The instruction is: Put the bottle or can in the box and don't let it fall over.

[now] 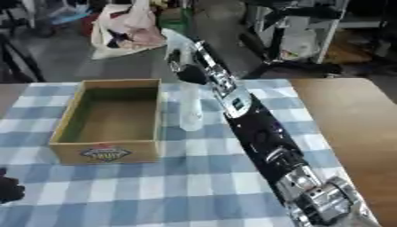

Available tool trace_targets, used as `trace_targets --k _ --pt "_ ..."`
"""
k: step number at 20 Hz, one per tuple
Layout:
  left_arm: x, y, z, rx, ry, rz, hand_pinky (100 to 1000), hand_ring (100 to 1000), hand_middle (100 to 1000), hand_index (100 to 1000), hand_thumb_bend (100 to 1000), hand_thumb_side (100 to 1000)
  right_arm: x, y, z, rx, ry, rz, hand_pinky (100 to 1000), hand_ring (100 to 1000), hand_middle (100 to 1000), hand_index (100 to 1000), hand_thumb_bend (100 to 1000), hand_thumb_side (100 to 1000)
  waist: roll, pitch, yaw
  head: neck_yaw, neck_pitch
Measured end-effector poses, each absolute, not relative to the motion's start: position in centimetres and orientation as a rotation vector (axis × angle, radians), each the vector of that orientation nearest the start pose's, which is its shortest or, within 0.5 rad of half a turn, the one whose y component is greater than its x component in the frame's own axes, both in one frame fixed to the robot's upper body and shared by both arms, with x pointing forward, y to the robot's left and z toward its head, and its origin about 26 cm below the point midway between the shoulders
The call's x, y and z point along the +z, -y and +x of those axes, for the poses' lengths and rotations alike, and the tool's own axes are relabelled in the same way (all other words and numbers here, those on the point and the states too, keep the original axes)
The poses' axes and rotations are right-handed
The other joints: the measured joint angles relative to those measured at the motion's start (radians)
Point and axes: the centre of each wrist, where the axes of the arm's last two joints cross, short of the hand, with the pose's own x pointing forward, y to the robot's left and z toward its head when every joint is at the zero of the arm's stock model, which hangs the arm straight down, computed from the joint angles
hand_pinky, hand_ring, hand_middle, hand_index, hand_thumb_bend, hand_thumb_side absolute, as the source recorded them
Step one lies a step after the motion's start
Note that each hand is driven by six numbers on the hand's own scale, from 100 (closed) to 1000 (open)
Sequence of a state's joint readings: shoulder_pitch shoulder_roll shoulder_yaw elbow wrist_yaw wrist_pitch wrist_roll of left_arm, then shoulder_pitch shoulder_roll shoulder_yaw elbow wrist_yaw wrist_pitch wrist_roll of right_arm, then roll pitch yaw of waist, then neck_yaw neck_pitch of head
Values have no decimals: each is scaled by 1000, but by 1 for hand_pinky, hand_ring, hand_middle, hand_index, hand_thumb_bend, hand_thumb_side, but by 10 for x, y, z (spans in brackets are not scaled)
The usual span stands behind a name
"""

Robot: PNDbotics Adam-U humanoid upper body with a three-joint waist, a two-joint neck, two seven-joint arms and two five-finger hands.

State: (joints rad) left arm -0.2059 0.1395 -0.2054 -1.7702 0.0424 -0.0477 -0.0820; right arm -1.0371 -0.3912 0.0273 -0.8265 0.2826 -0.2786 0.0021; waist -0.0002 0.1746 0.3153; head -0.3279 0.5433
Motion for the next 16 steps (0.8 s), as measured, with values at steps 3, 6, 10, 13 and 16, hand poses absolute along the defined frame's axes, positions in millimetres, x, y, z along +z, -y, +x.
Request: trace_targets --k 3,6,10,13,16 --pt "95 -192 308 -391 1968 -222 711 662 621 806 237 1000 216 273 495 662 2056 -492 689 963 812 922 100 646 -2 0 2 -1 0" --pt "95 -191 309 -392 1969 -222 710 662 620 806 239 1000 216 273 495 674 2047 -488 729 1000 873 975 100 664 -2 0 5 -3 0" --pt "97 -191 309 -394 1973 -223 710 662 620 806 240 1000 216 273 495 689 2035 -505 755 1000 897 995 100 655 -6 0 7 -6 -1" --pt "97 -191 309 -394 1973 -223 710 662 620 806 240 1000 216 273 495 698 2024 -529 762 1000 912 1000 111 659 -9 0 7 -8 -1" --pt "97 -191 309 -394 1973 -223 710 662 620 806 240 1000 215 274 495 704 2018 -551 776 1000 929 1000 163 672 -9 1 7 -9 -1"
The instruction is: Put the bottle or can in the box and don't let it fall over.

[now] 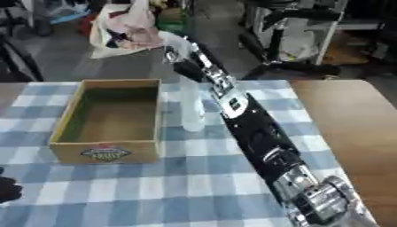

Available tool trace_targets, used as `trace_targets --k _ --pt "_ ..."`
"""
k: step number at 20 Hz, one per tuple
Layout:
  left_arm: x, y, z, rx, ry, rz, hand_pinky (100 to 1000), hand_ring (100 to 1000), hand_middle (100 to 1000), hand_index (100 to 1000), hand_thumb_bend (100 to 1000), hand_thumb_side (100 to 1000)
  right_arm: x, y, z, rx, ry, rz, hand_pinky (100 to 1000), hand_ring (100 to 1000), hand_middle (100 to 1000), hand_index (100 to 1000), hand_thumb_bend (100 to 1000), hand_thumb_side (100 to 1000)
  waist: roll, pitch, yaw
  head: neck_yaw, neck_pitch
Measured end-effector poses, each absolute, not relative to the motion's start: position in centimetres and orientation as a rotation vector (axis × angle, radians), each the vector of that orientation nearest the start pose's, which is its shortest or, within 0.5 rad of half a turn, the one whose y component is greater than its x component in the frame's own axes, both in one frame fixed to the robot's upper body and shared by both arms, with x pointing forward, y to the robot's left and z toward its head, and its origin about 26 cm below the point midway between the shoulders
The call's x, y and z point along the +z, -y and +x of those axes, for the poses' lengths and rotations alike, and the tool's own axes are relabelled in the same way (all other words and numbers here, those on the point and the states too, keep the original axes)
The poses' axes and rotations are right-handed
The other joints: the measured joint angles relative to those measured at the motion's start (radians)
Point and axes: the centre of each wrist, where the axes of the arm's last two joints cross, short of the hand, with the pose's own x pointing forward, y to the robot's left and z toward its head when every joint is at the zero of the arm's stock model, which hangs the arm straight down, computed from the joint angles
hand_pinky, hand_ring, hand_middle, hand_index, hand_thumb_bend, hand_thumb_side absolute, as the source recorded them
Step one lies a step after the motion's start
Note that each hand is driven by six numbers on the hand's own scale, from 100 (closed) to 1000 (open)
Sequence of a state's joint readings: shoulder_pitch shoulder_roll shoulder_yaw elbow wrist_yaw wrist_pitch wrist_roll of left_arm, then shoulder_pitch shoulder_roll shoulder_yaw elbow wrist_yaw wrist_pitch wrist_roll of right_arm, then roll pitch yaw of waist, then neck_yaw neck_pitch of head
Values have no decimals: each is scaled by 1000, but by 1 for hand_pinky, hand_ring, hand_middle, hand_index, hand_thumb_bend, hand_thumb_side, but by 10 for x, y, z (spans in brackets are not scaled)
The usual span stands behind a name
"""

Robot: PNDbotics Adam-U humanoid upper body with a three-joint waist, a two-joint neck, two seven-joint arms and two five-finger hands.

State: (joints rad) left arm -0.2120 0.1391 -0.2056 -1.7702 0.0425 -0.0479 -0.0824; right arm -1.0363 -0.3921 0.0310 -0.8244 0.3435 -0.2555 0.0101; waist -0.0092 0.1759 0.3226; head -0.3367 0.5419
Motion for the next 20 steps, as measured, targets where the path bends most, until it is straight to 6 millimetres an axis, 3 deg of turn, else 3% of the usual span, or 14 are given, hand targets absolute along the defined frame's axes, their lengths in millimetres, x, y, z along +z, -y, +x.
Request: trace_targets --k 5,9,20 --pt "97 -190 309 -391 1974 -226 710 662 620 807 240 1000 215 274 495 721 2012 -592 777 1000 933 1000 204 661 0 0 0 -1 0" --pt "97 -189 309 -388 1975 -230 710 662 619 807 241 1000 216 275 495 736 2009 -612 751 1000 892 1000 123 594 0 0 0 -4 -4" --pt "97 -189 309 -388 1975 -230 710 662 619 808 241 1000 218 276 494 724 2018 -617 692 906 727 808 100 447 1 0 0 -8 -4"
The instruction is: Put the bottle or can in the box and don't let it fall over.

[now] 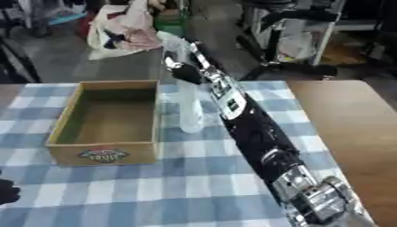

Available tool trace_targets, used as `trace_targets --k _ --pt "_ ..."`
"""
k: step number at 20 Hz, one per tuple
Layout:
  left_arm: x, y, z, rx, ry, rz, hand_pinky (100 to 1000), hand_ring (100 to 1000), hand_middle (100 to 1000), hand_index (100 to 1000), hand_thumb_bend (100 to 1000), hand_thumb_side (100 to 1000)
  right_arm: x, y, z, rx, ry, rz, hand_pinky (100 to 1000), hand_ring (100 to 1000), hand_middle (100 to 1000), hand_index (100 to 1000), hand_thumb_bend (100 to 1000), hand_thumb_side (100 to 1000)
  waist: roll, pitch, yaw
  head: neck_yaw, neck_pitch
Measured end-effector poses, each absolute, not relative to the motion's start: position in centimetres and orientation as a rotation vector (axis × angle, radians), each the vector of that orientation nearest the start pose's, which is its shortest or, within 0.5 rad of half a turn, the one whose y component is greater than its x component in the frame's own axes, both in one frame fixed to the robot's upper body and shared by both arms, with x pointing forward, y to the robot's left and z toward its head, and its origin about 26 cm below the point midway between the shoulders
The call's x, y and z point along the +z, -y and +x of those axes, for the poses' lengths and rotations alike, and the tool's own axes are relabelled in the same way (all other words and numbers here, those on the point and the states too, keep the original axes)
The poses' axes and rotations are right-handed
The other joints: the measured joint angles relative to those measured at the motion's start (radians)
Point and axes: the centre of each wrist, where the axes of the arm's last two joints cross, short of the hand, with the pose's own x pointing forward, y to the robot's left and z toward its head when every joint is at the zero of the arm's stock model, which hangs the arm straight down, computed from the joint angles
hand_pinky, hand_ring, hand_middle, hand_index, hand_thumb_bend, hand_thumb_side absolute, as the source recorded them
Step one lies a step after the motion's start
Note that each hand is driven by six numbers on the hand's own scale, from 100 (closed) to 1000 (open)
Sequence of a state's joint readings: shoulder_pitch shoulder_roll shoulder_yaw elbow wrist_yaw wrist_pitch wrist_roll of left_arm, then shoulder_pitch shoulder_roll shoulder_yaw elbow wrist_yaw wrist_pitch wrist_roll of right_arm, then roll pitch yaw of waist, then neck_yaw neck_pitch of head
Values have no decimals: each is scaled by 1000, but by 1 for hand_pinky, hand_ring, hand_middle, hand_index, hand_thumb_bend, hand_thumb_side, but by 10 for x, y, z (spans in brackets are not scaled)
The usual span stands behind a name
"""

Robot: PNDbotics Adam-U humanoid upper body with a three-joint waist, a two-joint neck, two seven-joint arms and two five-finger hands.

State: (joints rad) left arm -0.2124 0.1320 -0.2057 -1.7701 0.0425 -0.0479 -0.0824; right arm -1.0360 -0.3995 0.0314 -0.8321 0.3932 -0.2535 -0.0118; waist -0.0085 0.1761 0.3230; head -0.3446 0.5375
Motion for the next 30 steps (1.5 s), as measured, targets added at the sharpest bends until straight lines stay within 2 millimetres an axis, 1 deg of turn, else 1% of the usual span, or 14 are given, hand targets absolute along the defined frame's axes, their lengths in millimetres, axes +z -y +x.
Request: trace_targets --k 6,7,11,15,23,29,30 --pt "97 -189 309 -388 1975 -230 710 662 618 808 242 1000 218 276 493 700 2030 -597 663 869 652 740 100 419 0 0 0 -1 0" --pt "97 -189 309 -388 1975 -230 710 662 618 808 243 1000 218 276 493 694 2032 -595 650 851 620 711 100 408 0 0 0 -1 0" --pt "97 -189 309 -388 1975 -230 710 662 618 808 243 1000 218 276 493 669 2039 -588 592 795 552 642 100 358 1 0 -1 -2 0" --pt "97 -189 309 -388 1975 -230 709 662 618 808 243 1000 218 276 493 628 2051 -583 557 758 515 600 100 328 1 0 -1 -4 0" --pt "97 -189 309 -388 1975 -230 709 663 617 809 245 1000 223 273 492 563 2088 -550 539 742 500 582 100 308 1 0 -2 -6 0" --pt "96 -189 309 -388 1974 -230 709 663 617 809 246 1000 236 266 489 541 2134 -490 536 738 497 579 100 305 -1 -3 -2 -9 0" --pt "96 -189 309 -388 1974 -230 709 663 617 809 246 1000 239 264 489 537 2146 -478 537 737 497 578 100 375 -2 -5 -1 -10 0"
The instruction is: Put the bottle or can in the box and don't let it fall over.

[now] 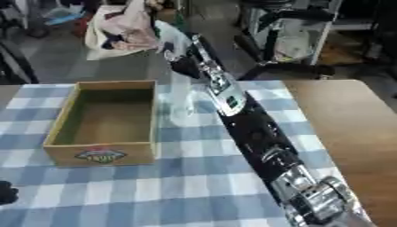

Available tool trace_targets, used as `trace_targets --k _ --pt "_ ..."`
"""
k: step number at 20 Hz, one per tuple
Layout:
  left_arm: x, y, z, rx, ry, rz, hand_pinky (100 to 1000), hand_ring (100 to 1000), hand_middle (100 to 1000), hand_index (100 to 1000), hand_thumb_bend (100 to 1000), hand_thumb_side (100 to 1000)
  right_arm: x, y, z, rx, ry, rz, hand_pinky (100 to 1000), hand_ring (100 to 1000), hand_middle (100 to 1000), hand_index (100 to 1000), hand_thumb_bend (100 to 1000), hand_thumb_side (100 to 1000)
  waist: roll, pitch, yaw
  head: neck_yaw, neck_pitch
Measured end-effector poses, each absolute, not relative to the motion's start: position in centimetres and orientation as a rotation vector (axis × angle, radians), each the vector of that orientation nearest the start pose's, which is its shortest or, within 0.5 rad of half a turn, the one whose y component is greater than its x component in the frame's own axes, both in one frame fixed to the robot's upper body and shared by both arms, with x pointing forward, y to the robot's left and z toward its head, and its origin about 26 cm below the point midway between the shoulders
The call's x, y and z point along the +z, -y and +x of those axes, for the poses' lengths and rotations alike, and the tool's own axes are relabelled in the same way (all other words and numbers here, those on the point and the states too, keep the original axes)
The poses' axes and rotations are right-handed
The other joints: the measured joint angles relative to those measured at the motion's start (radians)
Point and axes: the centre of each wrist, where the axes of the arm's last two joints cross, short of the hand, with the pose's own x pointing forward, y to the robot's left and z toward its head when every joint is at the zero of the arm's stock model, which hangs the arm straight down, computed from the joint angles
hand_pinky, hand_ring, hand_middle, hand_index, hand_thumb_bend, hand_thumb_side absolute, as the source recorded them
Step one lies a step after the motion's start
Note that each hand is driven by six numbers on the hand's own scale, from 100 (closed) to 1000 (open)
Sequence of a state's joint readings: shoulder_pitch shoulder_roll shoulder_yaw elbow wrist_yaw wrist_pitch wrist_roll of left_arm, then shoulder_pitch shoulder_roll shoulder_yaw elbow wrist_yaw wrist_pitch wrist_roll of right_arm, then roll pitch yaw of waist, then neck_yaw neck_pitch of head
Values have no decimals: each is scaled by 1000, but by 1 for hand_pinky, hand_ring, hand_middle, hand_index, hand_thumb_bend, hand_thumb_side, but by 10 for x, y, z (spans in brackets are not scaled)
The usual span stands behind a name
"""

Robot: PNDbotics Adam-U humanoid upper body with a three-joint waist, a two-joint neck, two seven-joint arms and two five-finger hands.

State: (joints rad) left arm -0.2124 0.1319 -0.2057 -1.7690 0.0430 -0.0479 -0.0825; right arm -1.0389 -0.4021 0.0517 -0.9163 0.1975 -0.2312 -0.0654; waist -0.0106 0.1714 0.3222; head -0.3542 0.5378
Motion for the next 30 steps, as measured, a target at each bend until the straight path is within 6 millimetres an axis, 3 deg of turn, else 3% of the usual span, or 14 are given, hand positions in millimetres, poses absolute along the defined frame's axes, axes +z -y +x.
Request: trace_targets --k 1,13,18,23,24,26,28,29,30 --pt "96 -189 309 -388 1974 -230 709 663 617 809 247 1000 242 263 488 536 2155 -468 537 737 497 578 100 303 -2 -3 1 0 0" --pt "91 -189 312 -392 1955 -231 709 663 617 810 253 1000 280 249 483 544 2263 -388 546 734 502 584 100 286 -31 -35 32 -8 5" --pt "88 -187 314 -391 1943 -233 708 662 616 810 254 1000 277 241 483 565 2255 -349 544 744 507 591 100 298 -32 -35 46 -16 7" --pt "85 -185 316 -395 1934 -229 709 662 616 810 253 1000 271 218 485 604 2244 -266 545 757 518 604 100 307 -32 -34 56 -27 15" --pt "84 -184 316 -395 1931 -231 709 662 615 810 253 1000 269 213 485 615 2242 -250 549 763 528 618 100 236 -32 -33 56 -28 15" --pt "82 -183 317 -398 1924 -230 709 662 615 810 254 1000 266 206 485 642 2236 -223 581 803 595 691 100 387 -32 -33 57 -29 16" --pt "80 -183 318 -400 1917 -226 708 662 615 810 254 1000 263 200 485 701 2227 -192 657 908 754 881 100 544 -32 -33 55 -30 18" --pt "79 -183 318 -401 1914 -225 709 662 615 810 253 1000 260 198 484 758 2215 -175 742 1000 867 1000 100 638 -32 -33 55 -30 20" --pt "78 -183 318 -402 1911 -222 708 662 615 810 253 1000 256 196 484 835 2198 -162 834 1000 950 1000 162 630 -33 -33 54 -29 21"
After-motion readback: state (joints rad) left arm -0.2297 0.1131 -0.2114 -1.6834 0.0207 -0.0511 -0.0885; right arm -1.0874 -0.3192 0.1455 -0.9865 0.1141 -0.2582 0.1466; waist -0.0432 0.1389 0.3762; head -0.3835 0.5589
